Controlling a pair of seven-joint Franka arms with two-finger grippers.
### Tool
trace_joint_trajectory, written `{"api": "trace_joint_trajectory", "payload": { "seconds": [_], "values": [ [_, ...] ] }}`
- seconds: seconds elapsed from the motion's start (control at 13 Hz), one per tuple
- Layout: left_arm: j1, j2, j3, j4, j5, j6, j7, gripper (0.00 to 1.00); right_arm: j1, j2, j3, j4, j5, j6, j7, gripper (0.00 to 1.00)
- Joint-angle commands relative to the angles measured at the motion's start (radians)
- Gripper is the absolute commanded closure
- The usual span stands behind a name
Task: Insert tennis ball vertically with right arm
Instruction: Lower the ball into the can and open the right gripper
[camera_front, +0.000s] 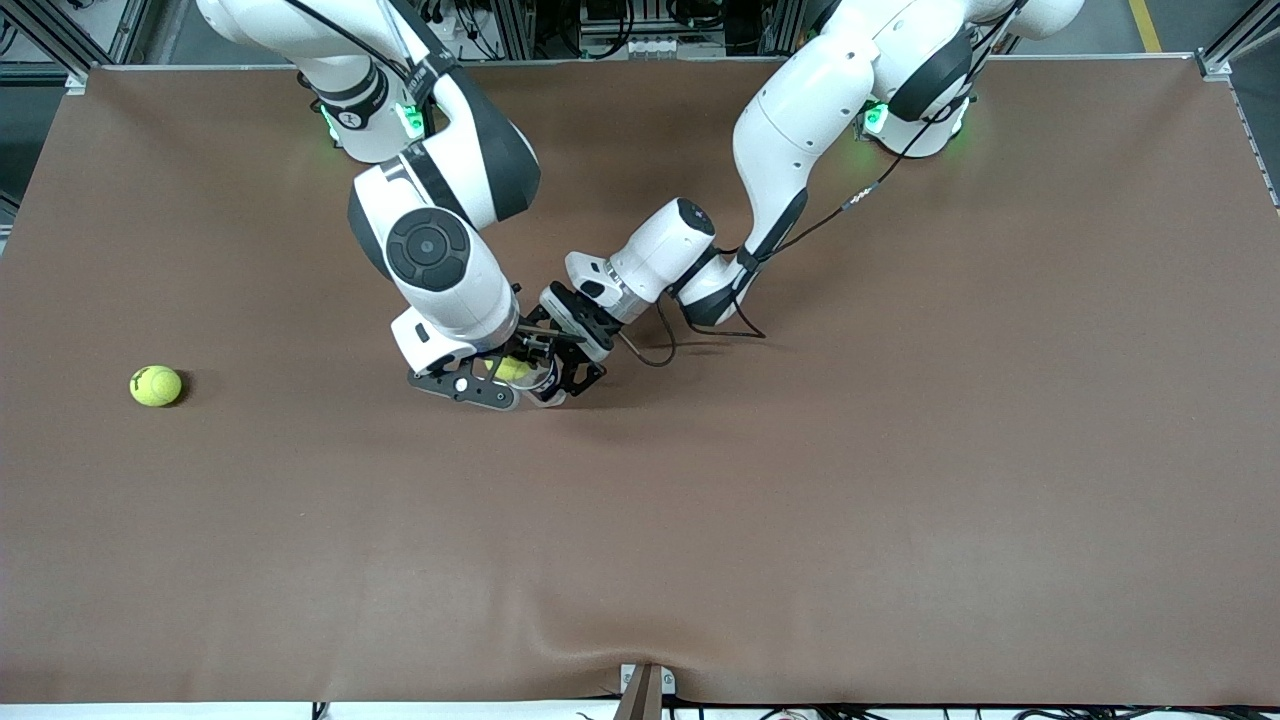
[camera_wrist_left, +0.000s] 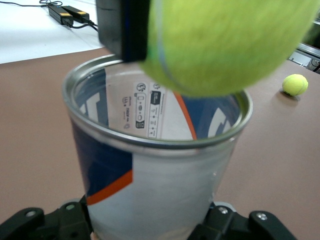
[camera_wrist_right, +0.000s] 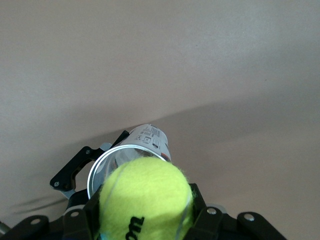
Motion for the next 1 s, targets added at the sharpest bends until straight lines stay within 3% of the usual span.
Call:
{"api": "trace_joint_trajectory", "payload": {
  "seconds": [0.0, 0.08, 0.15, 0.23, 0.31, 0.77, 0.92],
  "values": [
    [-0.015, 0.026, 0.008, 0.025, -0.012, 0.008, 0.004, 0.25, 0.018, 0.008, -0.008, 0.004, -0.011, 0.012, 0.022, 0.88],
    [-0.015, 0.026, 0.008, 0.026, -0.012, 0.008, 0.004, 0.25, 0.019, 0.012, -0.008, 0.004, -0.005, 0.018, 0.024, 0.66],
    [-0.015, 0.026, 0.008, 0.027, -0.012, 0.008, 0.004, 0.25, 0.024, 0.014, -0.008, 0.004, -0.005, 0.021, 0.024, 0.31],
    [-0.015, 0.026, 0.008, 0.027, -0.012, 0.008, 0.004, 0.25, 0.027, 0.015, -0.008, 0.004, -0.007, 0.020, 0.028, 0.10],
    [-0.015, 0.026, 0.010, 0.027, -0.011, 0.008, 0.004, 0.25, 0.025, 0.015, -0.008, 0.004, -0.005, 0.020, 0.034, 0.00],
    [-0.015, 0.027, 0.010, 0.025, -0.009, 0.008, 0.005, 0.25, -0.002, -0.003, -0.012, 0.013, -0.002, 0.005, 0.022, 0.00],
    [-0.016, 0.029, 0.010, 0.025, -0.009, 0.008, 0.005, 0.24, -0.033, -0.031, -0.011, 0.030, 0.004, -0.063, -0.004, 0.00]
  ]
}}
